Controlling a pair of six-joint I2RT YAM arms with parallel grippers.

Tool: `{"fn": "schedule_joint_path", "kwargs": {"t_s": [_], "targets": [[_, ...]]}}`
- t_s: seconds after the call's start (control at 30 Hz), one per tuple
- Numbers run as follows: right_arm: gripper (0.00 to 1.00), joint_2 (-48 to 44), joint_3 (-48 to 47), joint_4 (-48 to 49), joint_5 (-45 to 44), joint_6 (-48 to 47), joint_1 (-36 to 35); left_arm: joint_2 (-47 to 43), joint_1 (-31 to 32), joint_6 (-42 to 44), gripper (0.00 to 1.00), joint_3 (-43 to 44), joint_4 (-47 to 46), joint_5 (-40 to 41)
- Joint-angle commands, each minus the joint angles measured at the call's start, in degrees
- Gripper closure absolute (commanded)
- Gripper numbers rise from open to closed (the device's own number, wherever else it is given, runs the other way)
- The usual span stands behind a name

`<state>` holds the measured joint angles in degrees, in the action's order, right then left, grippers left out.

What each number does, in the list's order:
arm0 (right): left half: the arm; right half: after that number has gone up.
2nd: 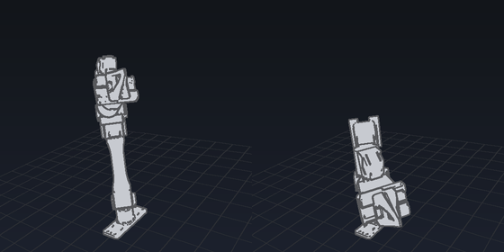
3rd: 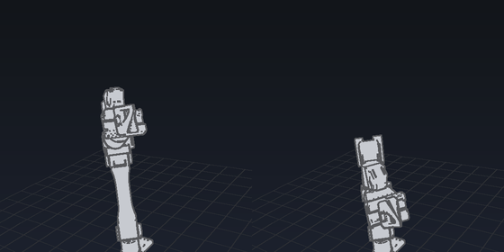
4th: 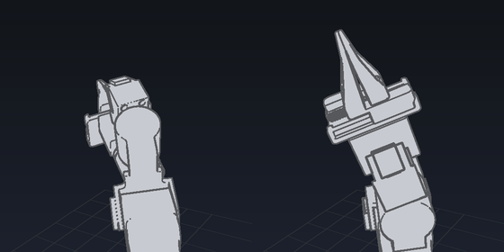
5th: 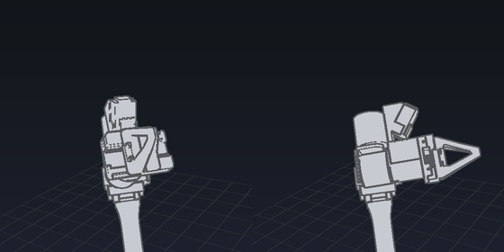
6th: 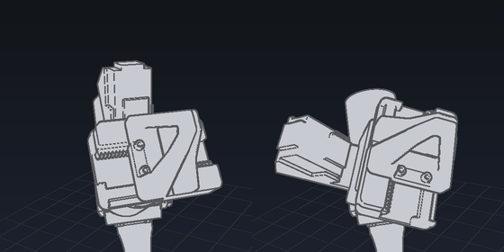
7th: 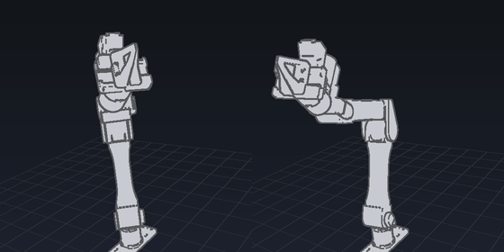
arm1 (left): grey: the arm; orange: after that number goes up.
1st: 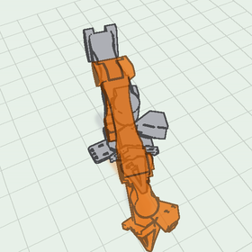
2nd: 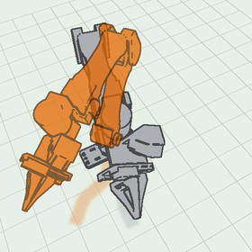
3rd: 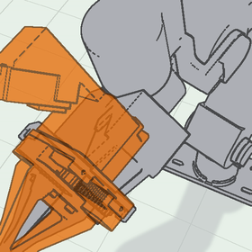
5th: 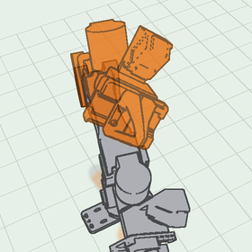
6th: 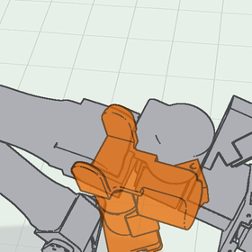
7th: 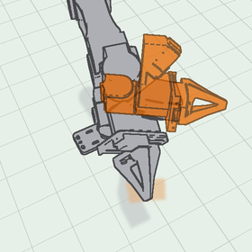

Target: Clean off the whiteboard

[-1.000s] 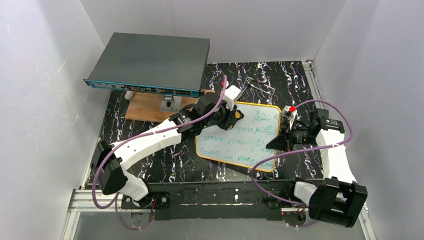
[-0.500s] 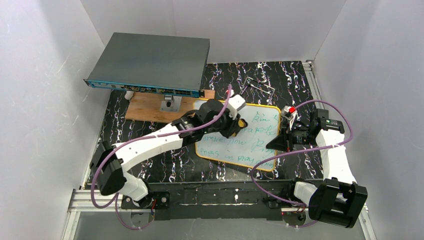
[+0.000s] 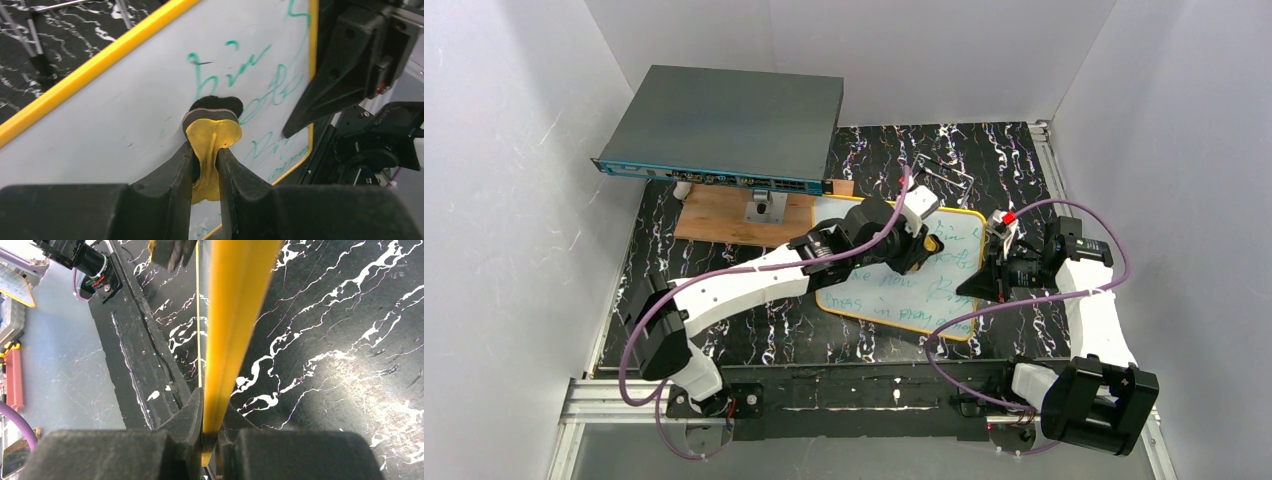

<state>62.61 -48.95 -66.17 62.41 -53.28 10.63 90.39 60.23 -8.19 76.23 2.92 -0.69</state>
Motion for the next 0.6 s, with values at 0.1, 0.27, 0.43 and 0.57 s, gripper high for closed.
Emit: {"fn": "schedule_joint_path", "kwargs": {"t_s": [0.1, 0.27, 0.43, 0.57], "targets": [[0.99, -1.09, -0.18, 0.25, -6.87, -7.28, -1.40, -7.06, -5.75, -1.66, 1.00, -7.65, -1.00, 12.53], [0.99, -1.04, -0.11, 0.35, -6.95, -7.20, -1.48, -8.81, -6.52, -1.97, 1.00, -10.01, -1.99, 10.16], [0.99, -1.26, -0.16, 0.38, -6.95, -7.08, -1.49, -5.84, -5.51, -0.21, 1.00, -6.94, -6.39, 1.41], [0.99, -1.48, -0.05, 0.48, -7.04, -6.94, -1.49, -1.40, -2.11, 1.92, 1.00, -2.21, -7.22, -1.03]]}}
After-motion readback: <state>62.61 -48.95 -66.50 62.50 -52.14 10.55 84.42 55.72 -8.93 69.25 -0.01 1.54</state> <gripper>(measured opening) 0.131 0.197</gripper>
